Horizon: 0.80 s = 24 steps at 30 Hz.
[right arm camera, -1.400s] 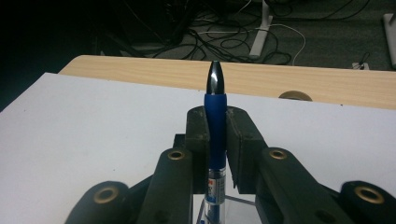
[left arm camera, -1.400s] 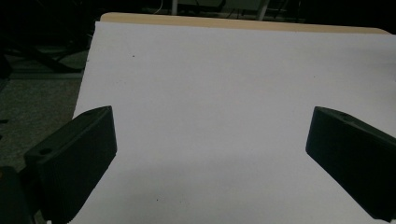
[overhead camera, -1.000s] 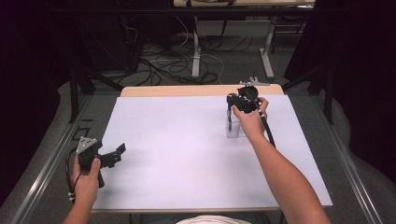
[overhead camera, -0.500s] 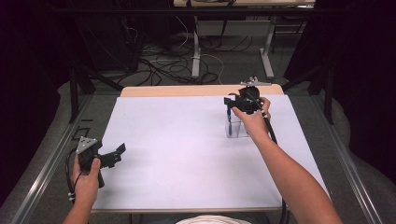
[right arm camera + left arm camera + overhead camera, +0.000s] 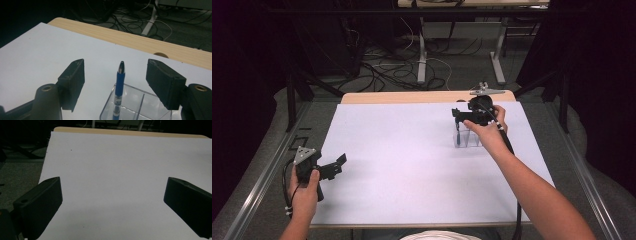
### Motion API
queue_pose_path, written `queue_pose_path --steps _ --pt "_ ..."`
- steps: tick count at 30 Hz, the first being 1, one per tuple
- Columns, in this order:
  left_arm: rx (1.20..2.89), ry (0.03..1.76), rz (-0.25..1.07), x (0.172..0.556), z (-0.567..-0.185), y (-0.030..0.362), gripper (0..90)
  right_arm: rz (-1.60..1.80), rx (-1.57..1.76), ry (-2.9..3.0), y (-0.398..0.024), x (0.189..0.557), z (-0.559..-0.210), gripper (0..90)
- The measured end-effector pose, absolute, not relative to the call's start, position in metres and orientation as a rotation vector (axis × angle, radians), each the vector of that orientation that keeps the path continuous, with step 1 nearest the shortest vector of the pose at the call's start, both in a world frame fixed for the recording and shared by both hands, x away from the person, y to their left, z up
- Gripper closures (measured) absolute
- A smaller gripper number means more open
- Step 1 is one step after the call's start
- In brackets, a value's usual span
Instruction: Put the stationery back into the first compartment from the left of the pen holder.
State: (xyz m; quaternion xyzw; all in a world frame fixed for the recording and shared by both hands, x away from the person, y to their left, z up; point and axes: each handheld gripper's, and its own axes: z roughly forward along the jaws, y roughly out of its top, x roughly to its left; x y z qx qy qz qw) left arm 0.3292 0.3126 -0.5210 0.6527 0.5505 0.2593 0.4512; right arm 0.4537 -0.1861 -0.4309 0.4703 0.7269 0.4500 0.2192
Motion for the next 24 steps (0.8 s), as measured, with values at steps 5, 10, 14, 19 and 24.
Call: queue_pose_path --steps 5,10,14,19,24 --pt "1.617 1.361 0.639 0.329 -0.521 0.313 1.9 1.279 1.284 2.03 -0.188 0.445 -0.43 30.1" --pt "1.621 1.36 0.638 0.329 -0.521 0.313 1.9 1.319 1.28 2.038 -0.191 0.435 -0.433 29.3" --pt "1.623 1.361 0.639 0.329 -0.521 0.312 1.8 1.324 1.263 2.045 -0.195 0.426 -0.436 27.1" --pt "1.625 1.357 0.643 0.329 -0.521 0.312 1.8 1.329 1.271 2.055 -0.199 0.415 -0.441 22.0" --pt "1.624 1.356 0.643 0.329 -0.521 0.312 1.8 1.308 1.226 2.062 -0.204 0.406 -0.445 20.4"
